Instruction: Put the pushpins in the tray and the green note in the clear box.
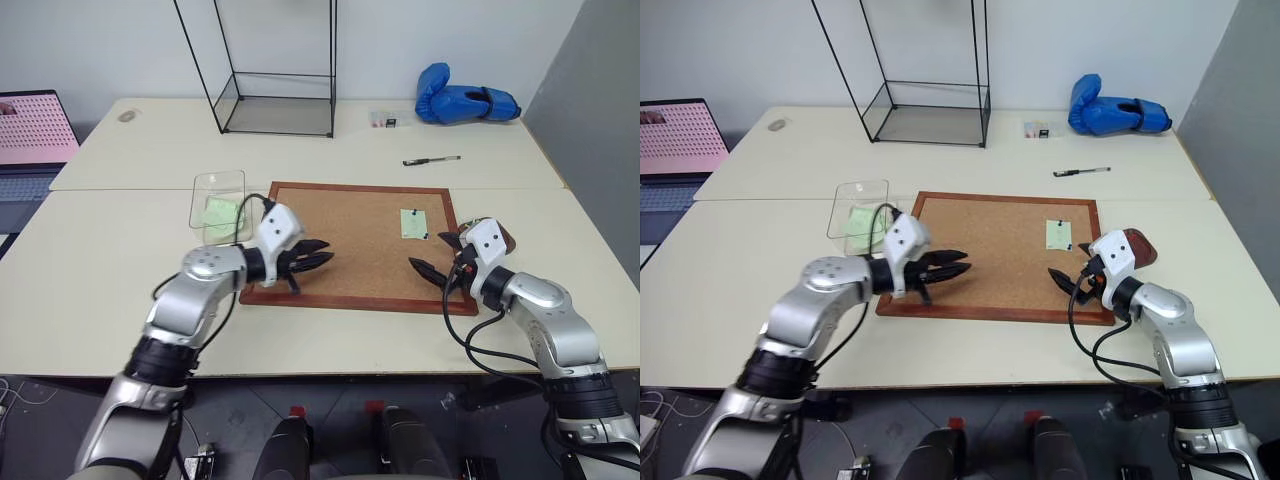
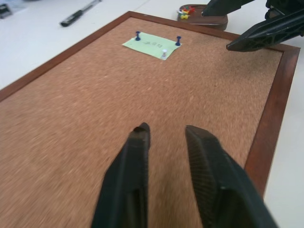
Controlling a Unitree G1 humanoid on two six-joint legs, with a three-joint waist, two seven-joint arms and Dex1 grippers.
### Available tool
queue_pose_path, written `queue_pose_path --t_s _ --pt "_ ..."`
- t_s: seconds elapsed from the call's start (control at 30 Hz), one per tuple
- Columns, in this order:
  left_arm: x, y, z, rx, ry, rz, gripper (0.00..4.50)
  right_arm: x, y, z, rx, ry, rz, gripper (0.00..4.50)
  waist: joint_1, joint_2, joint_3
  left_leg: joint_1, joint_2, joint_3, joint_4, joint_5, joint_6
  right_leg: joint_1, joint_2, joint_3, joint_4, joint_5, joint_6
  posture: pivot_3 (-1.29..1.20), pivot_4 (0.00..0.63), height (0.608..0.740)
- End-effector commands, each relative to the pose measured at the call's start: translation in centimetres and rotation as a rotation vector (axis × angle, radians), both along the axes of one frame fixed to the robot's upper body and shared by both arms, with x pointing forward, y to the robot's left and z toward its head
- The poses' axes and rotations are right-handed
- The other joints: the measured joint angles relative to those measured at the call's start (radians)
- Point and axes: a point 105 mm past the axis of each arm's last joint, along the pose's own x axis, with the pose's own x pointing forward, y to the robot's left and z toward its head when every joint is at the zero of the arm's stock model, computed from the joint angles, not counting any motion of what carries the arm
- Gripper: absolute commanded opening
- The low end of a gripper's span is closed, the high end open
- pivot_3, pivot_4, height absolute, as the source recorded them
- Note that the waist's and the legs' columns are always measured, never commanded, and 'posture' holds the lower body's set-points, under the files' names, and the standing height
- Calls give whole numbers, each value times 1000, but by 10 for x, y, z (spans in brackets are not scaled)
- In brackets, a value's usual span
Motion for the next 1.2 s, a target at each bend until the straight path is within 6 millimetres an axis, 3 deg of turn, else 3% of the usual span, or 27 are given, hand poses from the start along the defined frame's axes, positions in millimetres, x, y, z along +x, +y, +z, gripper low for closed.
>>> queue_pose_path --t_s 0.03,0.23,0.37,0.73,0.9,1.2 --pt "9 -16 -2 10 -22 -48 152 6 5 18 14 -47 -1 4500 -1 0 0 0 0 0 0 0 0 0 0 0 0 0 0 0 150 740" --pt "18 -26 -32 17 81 -62 54 21 15 27 50 -50 2 4500 -2 0 0 0 0 0 0 0 0 0 0 0 0 0 0 0 150 740" --pt "18 -25 -48 45 114 -60 54 42 14 32 69 -50 -35 4500 -1 0 0 0 0 -1 0 0 0 0 0 0 0 0 0 0 150 740" --pt "11 -25 -54 32 128 -59 54 100 9 27 55 -21 -147 4500 -2 0 0 1 -1 0 0 0 0 1 0 0 1 1 0 0 150 740" --pt "9 -24 -54 33 132 -55 0 112 6 22 30 -10 -196 3549 -4 0 0 1 -1 0 0 0 0 1 0 1 0 1 0 0 150 740" --pt "8 -24 -55 35 139 -48 0 116 6 11 -2 8 -227 1741 -12 0 0 2 -1 0 0 0 0 1 0 1 1 1 0 0 150 740"
